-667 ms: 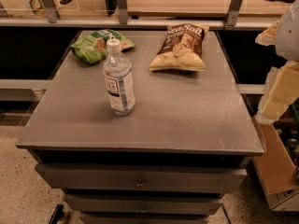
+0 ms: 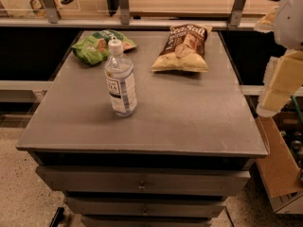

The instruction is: Move green rice chip bag near blue plastic bottle

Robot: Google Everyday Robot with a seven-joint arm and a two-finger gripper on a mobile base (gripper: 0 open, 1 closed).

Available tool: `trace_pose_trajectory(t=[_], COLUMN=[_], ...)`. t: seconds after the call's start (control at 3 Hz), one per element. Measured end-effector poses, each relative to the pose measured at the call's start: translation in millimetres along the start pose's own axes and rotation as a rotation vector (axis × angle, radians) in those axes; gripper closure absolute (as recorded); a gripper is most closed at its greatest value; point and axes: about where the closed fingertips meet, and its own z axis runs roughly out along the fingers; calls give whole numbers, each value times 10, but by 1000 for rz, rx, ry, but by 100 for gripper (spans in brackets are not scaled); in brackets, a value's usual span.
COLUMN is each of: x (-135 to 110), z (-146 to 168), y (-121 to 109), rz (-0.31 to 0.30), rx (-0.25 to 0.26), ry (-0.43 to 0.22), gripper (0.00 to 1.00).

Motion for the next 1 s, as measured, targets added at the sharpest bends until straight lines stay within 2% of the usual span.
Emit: trace_pose_trajectory(t=[0.67, 1.0], x=[-595, -712], z=[-521, -692], y=[-328, -410], rz=[-145, -199], rx=[132, 214], ry=[83, 81], gripper=[0, 0])
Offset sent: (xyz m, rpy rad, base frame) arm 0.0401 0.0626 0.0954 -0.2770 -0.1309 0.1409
